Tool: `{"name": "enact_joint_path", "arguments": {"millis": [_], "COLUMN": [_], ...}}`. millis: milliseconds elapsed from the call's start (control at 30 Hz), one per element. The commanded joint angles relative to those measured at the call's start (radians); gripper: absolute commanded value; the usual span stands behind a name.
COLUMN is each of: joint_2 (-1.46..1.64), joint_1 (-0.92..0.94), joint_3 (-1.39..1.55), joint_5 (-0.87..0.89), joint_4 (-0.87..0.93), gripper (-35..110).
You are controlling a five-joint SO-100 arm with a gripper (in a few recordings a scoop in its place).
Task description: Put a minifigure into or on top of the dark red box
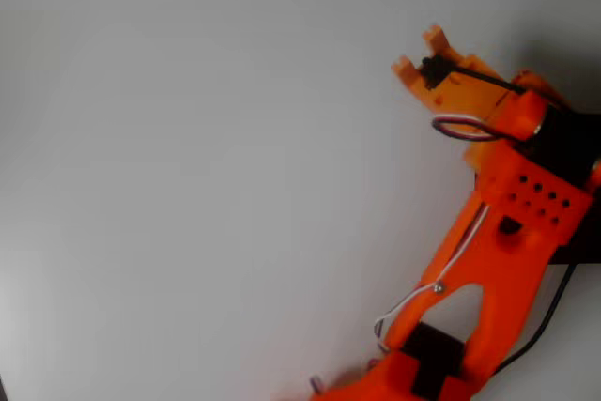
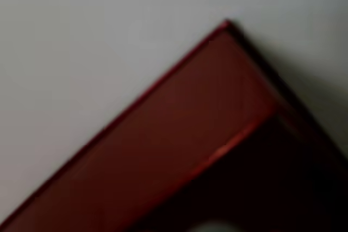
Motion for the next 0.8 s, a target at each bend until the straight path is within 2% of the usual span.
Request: {"name": "enact_joint_path", "arguments": {"millis": [0, 300, 433, 667, 767], "joint_2": [-0.046, -0.225, -0.252, -0.173, -0.067], "joint_1": [0.060, 0.156, 0.141, 0.083, 0.058], "joint_3": [-0.067, -0.229, -0.235, -0.178, -0.097], "joint_5": [-0.009, -0.003, 0.017, 0.064, 0.078], "joint_4": [0.020, 0.020, 0.020, 0.025, 0.025], "gripper": [0, 0, 8, 16, 13]}}
